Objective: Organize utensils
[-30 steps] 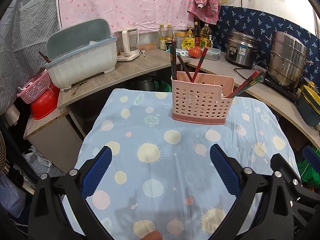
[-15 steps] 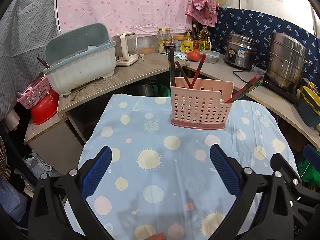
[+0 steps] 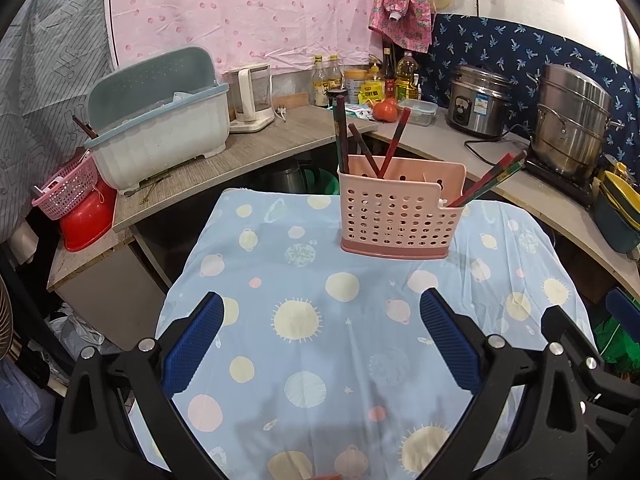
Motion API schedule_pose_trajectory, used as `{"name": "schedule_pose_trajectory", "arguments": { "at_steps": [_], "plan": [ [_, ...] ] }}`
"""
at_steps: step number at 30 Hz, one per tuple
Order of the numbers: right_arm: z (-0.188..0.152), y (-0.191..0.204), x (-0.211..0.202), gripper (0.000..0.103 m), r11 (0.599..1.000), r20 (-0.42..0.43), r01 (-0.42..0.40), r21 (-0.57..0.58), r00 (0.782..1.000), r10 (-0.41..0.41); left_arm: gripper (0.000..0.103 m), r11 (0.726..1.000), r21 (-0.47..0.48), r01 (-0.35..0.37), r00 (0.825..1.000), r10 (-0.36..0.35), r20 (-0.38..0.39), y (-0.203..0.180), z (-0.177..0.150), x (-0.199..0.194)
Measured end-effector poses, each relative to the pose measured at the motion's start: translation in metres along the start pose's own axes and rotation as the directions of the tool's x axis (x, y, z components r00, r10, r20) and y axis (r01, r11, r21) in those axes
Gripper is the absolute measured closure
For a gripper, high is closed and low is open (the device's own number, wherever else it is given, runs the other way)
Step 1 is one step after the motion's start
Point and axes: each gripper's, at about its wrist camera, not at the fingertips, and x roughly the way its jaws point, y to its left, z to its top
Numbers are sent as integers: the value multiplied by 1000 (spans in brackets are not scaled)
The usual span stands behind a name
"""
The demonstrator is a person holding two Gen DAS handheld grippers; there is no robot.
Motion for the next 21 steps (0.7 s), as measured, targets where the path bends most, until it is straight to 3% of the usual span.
{"name": "schedule_pose_trajectory", "arguments": {
  "at_steps": [21],
  "plan": [
    [0,0,0,16,1000,0,1,-1,1000,-1,9,1000,17,-17,1000,17,-1,-3,3,2]
  ]
}}
